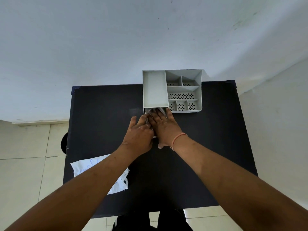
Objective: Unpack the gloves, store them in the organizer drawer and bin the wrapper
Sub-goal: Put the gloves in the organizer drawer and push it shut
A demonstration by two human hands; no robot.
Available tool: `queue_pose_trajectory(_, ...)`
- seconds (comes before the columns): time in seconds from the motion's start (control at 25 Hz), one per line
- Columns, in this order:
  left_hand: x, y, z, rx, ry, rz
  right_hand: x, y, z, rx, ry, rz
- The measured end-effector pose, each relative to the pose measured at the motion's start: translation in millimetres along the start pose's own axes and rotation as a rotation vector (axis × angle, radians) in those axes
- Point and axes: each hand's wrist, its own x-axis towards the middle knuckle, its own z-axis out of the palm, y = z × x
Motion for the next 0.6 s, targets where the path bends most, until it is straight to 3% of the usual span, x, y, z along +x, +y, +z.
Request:
queue_pose_trajectory(0.2,-1.2,-0.5,0.3,-0.037,0.033,-0.032,-6.4,-3.5,-5.5,0.199,0.163,-0.022)
queue_pose_trajectory(0.4,1.3,0.7,-2.3,-0.023,0.004,-0.026,10.7,-2.9,-8.1,0.136,0.039,0.082)
queue_pose_trajectory(0.6,3.4,1.6,-7.7,-0.021,-0.014,-0.032,12.4,4.8,-3.4,0.242,-0.009,0.067)
